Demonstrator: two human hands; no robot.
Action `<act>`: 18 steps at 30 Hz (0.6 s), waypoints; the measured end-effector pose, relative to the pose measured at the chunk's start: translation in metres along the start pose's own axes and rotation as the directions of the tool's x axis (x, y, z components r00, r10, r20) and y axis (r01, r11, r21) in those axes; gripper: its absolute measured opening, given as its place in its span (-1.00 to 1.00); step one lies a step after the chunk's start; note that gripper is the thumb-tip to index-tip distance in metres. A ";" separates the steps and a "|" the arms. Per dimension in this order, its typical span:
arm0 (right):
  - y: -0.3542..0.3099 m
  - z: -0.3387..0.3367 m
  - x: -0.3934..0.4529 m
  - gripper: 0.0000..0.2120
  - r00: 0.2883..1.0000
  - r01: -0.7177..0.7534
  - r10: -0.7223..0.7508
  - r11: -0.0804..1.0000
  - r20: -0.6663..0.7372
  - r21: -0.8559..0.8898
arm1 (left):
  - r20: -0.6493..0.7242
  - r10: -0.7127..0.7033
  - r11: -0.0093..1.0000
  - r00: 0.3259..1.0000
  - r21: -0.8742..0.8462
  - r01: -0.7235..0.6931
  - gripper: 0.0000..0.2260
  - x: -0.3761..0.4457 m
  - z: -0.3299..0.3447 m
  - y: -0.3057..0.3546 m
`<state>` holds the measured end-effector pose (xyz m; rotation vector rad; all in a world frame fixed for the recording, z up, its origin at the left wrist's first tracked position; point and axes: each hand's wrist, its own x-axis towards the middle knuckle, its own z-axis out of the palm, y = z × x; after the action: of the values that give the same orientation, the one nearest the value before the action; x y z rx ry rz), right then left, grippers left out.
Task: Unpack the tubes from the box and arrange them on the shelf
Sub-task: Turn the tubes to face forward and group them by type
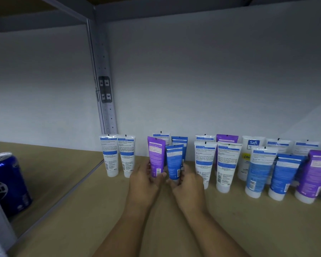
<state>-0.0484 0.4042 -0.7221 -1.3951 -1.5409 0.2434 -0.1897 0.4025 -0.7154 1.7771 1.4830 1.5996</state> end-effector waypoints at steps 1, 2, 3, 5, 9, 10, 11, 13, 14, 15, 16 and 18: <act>0.000 0.001 0.000 -0.42 1.000 -0.004 0.005 1.000 0.005 -0.022 | 0.003 0.004 1.000 1.000 0.009 -0.004 -0.68 0.001 0.001 -0.002; 0.001 0.002 0.000 -0.42 1.000 -0.009 0.010 0.999 0.011 -0.047 | 0.008 0.008 1.000 1.000 0.026 -0.008 -0.68 0.002 0.002 -0.003; 0.000 0.004 0.000 -0.44 1.000 -0.017 0.018 0.998 0.016 -0.068 | 0.011 0.013 0.999 1.000 0.050 -0.014 -0.68 0.002 0.002 -0.004; -0.001 0.005 -0.001 -0.48 0.999 -0.029 0.030 0.995 0.014 -0.095 | 0.020 0.035 0.994 0.999 0.105 -0.037 -0.67 0.002 0.002 -0.007; -0.003 0.002 -0.001 -0.60 0.998 -0.019 0.025 0.994 0.061 -0.104 | 0.050 0.049 0.992 0.998 0.118 -0.054 -0.75 0.002 0.003 -0.007; -0.003 0.001 -0.001 -0.59 0.998 -0.010 0.017 0.995 0.068 -0.099 | 0.048 0.044 0.993 0.998 0.107 -0.049 -0.76 0.002 0.002 -0.005; -0.003 0.000 -0.002 -0.56 0.998 0.000 0.006 0.996 0.063 -0.092 | 0.042 0.034 0.995 0.999 0.096 -0.037 -0.75 0.002 0.002 -0.005; -0.003 0.000 -0.004 -0.52 1.000 0.002 0.001 0.996 0.024 -0.092 | 0.016 0.016 0.996 1.000 0.087 -0.017 -0.72 0.000 0.002 -0.004; -0.003 -0.001 -0.004 -0.51 1.000 -0.008 0.008 0.995 0.001 -0.095 | -0.003 0.018 0.996 1.000 0.090 -0.018 -0.72 0.000 0.003 -0.003; -0.003 -0.001 -0.004 -0.51 1.000 -0.017 0.015 0.995 -0.016 -0.101 | -0.019 0.029 0.995 0.999 0.093 -0.027 -0.70 0.001 0.003 -0.003; -0.003 -0.001 -0.004 -0.50 0.999 -0.022 0.020 0.994 -0.025 -0.104 | -0.023 0.033 0.995 0.999 0.094 -0.031 -0.68 0.002 0.004 -0.005; -0.003 -0.001 -0.004 -0.51 0.999 -0.025 0.022 0.994 -0.024 -0.103 | -0.007 0.030 0.995 1.000 0.091 -0.030 -0.68 0.004 0.005 -0.005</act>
<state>-0.0505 0.3997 -0.7216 -1.4930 -1.5376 0.1633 -0.1887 0.4096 -0.7191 1.8521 1.5633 1.5788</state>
